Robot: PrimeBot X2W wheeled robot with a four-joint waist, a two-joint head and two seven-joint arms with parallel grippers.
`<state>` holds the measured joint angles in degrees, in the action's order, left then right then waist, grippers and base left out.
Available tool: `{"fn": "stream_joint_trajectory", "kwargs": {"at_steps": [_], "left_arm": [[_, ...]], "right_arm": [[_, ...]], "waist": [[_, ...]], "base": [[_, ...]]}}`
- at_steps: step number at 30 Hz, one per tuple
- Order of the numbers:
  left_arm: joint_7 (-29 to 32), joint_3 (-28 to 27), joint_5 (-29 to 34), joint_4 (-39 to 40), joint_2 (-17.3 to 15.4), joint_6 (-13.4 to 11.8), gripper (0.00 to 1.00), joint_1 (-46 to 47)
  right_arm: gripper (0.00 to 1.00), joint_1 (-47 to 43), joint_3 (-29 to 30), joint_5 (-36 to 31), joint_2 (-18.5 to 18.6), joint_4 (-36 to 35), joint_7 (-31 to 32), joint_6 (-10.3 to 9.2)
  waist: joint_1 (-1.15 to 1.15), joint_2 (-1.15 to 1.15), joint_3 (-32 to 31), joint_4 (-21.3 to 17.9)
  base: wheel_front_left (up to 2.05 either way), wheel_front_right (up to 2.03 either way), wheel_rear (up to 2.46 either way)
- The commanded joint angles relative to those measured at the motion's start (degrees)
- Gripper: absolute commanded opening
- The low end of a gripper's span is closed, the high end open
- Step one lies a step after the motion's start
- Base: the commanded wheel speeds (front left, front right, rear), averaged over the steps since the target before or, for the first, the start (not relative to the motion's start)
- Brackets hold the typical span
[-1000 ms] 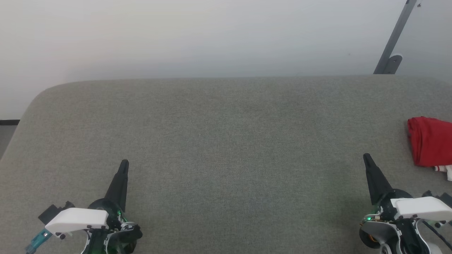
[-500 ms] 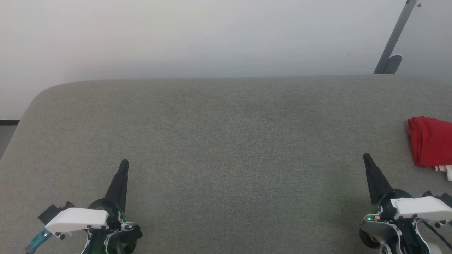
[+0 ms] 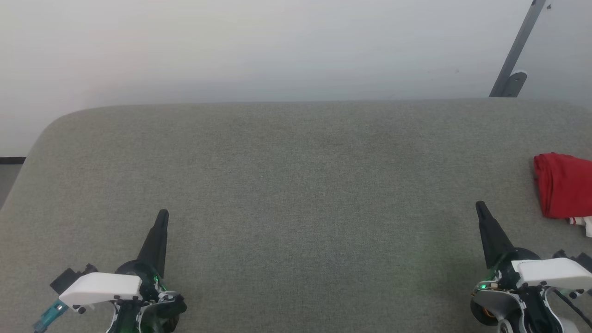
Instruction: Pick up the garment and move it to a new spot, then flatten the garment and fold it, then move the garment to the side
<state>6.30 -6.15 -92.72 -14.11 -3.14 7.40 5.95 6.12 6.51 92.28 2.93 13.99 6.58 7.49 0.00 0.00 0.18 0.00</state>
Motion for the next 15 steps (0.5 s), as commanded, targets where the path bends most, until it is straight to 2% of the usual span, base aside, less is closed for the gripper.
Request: {"fn": "stream_joint_trajectory", "kwargs": {"at_steps": [1, 15], "left_arm": [[0.25, -0.26, 0.23, -0.01, 0.08, 0.16, 0.00, 0.67], [0.24, -0.31, 0.31, -0.01, 0.13, 0.16, 0.00, 0.68]], "right_arm": [[0.00, 0.34, 0.04, 0.25, -0.20, 0.17, 0.12, -0.01], [0.00, 0.34, 0.03, 0.25, -0.20, 0.17, 0.12, 0.00]], "waist": [[0.00, 0.00, 0.00, 0.00], [0.00, 0.00, 0.00, 0.00]], "base": [[0.00, 0.00, 0.00], [0.00, 0.00, 0.00]]}}
